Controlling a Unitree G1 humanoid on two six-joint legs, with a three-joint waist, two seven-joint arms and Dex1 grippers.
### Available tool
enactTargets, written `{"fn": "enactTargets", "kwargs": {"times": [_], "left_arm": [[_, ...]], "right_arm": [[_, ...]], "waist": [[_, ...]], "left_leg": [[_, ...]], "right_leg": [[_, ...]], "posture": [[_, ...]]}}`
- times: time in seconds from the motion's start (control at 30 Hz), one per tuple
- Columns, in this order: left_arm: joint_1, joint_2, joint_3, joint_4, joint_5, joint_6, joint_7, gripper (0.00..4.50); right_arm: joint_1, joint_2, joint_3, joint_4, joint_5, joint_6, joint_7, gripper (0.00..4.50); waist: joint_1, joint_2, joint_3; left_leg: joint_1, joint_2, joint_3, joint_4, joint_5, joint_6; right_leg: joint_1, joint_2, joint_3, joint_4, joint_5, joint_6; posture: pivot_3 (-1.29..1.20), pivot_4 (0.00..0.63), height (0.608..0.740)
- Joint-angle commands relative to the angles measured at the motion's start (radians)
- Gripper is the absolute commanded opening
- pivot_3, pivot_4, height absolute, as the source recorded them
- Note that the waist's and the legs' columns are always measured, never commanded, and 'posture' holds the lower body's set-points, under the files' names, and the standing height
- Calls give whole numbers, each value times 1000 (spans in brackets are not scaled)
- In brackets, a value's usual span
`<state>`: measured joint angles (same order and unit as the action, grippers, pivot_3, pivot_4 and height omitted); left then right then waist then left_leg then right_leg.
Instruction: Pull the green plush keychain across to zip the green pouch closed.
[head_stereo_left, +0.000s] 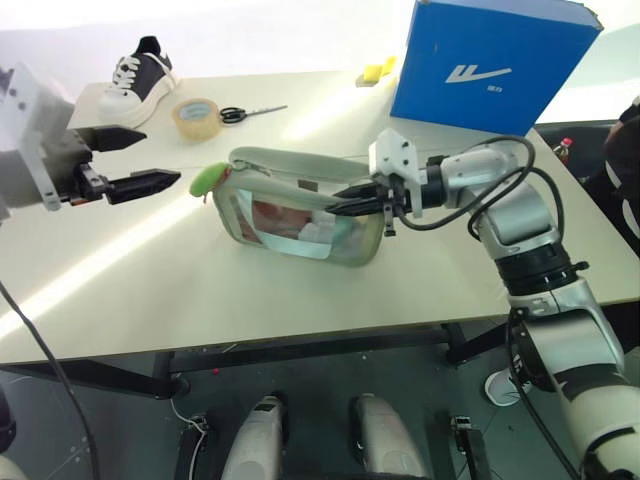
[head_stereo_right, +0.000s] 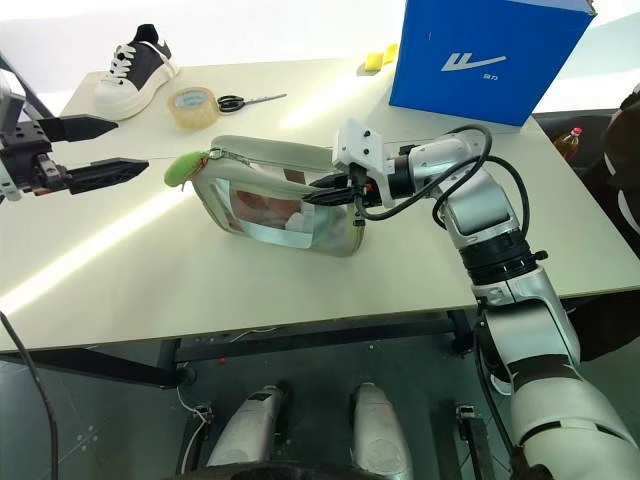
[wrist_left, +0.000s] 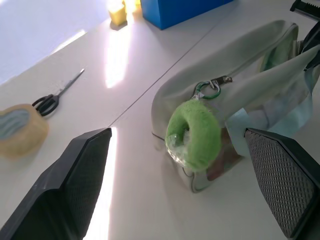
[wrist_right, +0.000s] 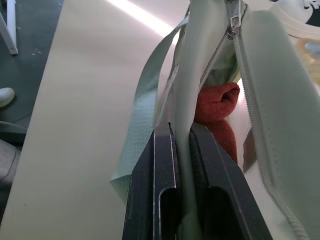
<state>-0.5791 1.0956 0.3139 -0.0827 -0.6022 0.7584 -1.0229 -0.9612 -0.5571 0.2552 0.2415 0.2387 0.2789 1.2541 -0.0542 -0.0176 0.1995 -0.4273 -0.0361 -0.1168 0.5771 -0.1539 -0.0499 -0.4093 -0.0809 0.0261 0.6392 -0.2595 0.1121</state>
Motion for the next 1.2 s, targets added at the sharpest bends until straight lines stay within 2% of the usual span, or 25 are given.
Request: {"fn": "enactTargets", "kwargs": {"times": [0.03,0.23,0.4,0.67,0.83,0.93,1.0,1.03,1.2], "left_arm": [[9,0,21,-41,-14,-8,3,4500],[7,-36,-28,-51,4,-30,16,4500],[-3,-59,-77,-40,34,-63,16,4500],[-19,-57,-90,25,60,-106,1,4500],[-57,-86,-129,70,90,-140,-8,4500],[-80,-105,-158,101,114,-167,-14,4500],[-94,-112,-169,121,126,-176,-22,4500],[-97,-113,-172,126,129,-179,-26,4500],[-106,-136,-191,141,148,-184,-28,4500]], "right_arm": [[4,21,-24,-25,-2,-23,-15,33],[-18,32,-36,59,-25,-75,-16,33],[-5,7,-52,3,-11,-42,-7,2168],[59,-120,-115,-170,47,99,21,2168],[88,-148,-106,-133,-1,65,-3,2168],[87,-137,-89,-84,-41,14,-24,1308],[83,-136,-84,-72,-58,-11,-31,294],[81,-135,-84,-68,-62,-17,-33,50],[27,-147,-95,20,-121,-120,-69,50]], "waist": [[1,0,0],[-1,0,0],[4,0,0],[12,0,0],[11,0,0],[10,0,0],[10,0,0],[9,0,0],[11,0,0]], "left_leg": [[0,0,0,0,0,0],[1,0,0,0,0,0],[2,0,0,1,0,0],[1,0,0,1,0,-1],[1,0,0,2,0,-1],[1,0,0,2,0,-1],[1,0,0,2,0,0],[1,0,0,2,0,0],[1,0,0,2,0,-1]], "right_leg": [[0,0,0,0,0,0],[0,0,0,3,0,0],[0,0,0,5,0,0],[-1,0,0,6,0,0],[-1,0,0,6,0,0],[-1,0,0,6,0,0],[-1,0,0,6,0,0],[-1,0,0,6,0,0],[-1,0,0,6,0,0]], "posture": [[0,150,740],[0,150,740],[0,150,740],[0,150,740],[0,150,740],[0,150,740],[0,150,740],[0,150,740],[0,150,740]]}}
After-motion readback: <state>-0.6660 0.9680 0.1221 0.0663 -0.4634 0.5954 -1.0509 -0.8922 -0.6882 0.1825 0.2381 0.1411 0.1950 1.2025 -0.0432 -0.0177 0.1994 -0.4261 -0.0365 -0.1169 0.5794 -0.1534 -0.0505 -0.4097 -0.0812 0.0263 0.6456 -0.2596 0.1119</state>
